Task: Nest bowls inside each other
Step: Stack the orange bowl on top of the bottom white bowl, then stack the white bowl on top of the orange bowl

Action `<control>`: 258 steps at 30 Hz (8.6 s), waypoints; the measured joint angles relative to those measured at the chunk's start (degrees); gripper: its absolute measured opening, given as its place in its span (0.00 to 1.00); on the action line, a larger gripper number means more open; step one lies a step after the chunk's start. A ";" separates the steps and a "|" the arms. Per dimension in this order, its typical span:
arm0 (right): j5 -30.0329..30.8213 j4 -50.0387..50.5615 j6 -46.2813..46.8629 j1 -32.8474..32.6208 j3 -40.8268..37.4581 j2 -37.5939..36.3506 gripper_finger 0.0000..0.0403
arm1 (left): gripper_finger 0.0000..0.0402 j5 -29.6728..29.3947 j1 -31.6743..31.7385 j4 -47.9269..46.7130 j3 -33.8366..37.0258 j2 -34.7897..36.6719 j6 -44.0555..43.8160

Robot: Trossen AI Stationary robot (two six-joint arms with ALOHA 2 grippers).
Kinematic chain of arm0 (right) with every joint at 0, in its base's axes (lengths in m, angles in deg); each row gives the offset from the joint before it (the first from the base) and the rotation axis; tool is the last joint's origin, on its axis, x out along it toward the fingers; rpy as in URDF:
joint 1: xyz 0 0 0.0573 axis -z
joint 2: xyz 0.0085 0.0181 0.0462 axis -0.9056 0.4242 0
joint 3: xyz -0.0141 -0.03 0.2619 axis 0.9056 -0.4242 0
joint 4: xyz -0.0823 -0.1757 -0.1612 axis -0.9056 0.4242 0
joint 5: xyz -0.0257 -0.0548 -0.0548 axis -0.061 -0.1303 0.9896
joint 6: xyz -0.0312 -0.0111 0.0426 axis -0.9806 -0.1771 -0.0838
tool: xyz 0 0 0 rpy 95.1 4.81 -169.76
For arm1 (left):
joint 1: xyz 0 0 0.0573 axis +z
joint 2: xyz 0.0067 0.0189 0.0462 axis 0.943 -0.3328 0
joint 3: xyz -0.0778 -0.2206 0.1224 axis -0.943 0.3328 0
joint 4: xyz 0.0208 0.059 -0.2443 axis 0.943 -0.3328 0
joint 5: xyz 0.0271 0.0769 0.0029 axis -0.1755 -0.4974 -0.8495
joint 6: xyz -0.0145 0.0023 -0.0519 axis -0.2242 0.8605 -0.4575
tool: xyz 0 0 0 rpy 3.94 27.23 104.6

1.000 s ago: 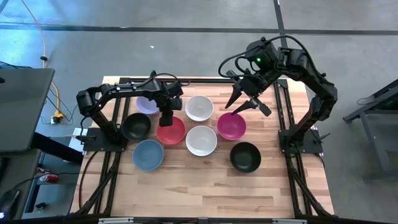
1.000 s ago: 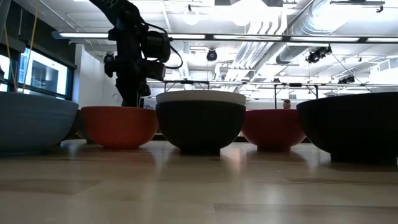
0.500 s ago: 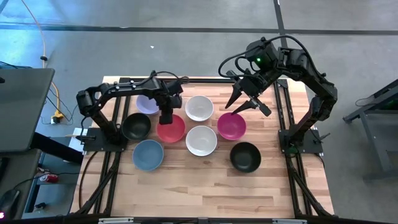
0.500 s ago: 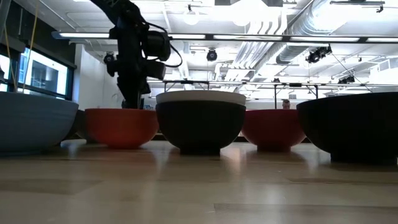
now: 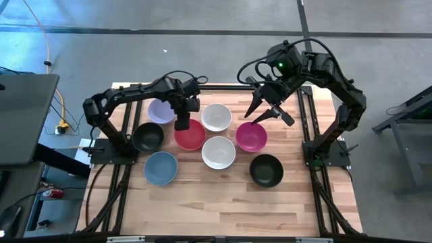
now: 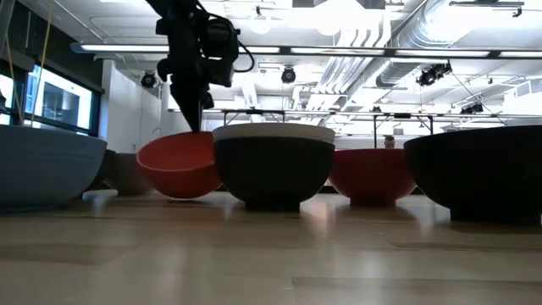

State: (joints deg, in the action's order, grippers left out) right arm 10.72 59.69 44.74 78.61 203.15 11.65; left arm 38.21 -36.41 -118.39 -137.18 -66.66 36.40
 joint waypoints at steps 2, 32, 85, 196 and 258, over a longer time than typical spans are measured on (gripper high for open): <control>0.00 0.16 -0.01 0.00 0.00 0.00 0.29 | 0.00 0.04 -0.02 -0.04 -0.07 0.00 0.40; 0.02 -2.25 -0.05 0.15 -5.35 0.02 0.29 | 0.04 0.58 -0.02 5.53 9.39 -0.04 0.18; 0.02 -2.23 -0.08 0.15 -5.29 0.00 0.29 | 0.17 4.54 -0.13 7.95 10.51 -1.07 0.33; 3.32 3.47 1.45 0.06 -5.29 -9.07 0.29 | 0.00 10.32 -15.21 -16.25 -49.86 -38.25 1.52; 37.40 4.74 22.58 -0.02 -5.35 1.97 0.29 | 0.45 5.10 8.44 -17.12 -49.93 -39.60 1.75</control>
State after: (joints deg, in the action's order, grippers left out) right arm 48.12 64.42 67.32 78.59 197.80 13.61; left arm 43.31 -27.97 -135.51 -187.11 -106.26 38.15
